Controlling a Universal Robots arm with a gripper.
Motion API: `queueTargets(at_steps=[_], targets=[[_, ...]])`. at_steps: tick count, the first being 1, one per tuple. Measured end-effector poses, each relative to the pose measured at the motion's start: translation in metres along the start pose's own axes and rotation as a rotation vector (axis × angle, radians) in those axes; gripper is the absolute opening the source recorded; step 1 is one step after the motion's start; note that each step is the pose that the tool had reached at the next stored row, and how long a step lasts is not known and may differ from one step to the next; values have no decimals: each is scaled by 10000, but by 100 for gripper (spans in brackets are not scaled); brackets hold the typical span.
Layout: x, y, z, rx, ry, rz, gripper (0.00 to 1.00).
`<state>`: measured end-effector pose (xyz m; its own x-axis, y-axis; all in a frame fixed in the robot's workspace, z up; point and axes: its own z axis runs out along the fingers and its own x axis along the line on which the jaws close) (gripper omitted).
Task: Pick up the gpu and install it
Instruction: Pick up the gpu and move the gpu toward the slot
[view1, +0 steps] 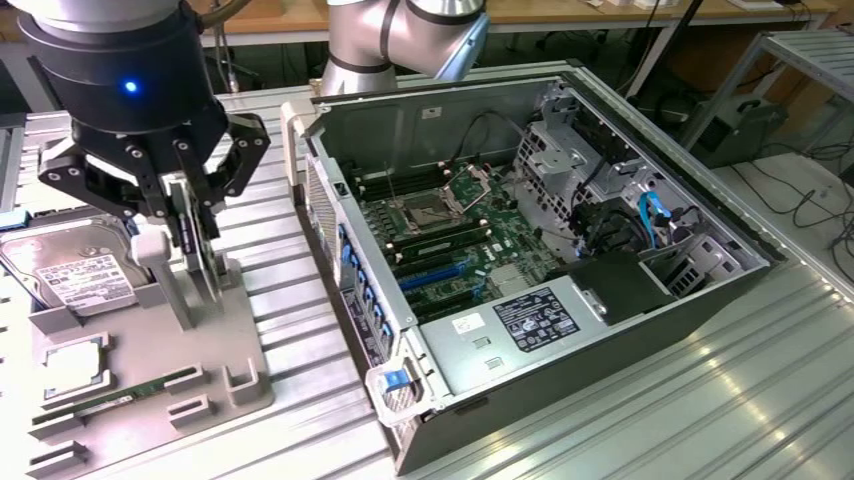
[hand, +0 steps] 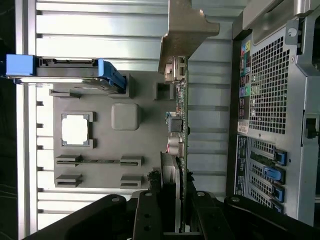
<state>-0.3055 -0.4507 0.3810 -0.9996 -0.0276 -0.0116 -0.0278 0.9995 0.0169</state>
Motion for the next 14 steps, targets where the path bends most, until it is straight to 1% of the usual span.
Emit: queueTargets(at_steps=[3,5,7,9,11,14], targets=[[-1,1,-68,0,0,0,28],[-2,2,-139,-1,0,0,28],[-2,3,-186,0,0,0,28],[-3,5,-270,-1,0,0,28],[-4,6,-329,0,0,0,28],[-4,7,-395,-1,-1,0,28]])
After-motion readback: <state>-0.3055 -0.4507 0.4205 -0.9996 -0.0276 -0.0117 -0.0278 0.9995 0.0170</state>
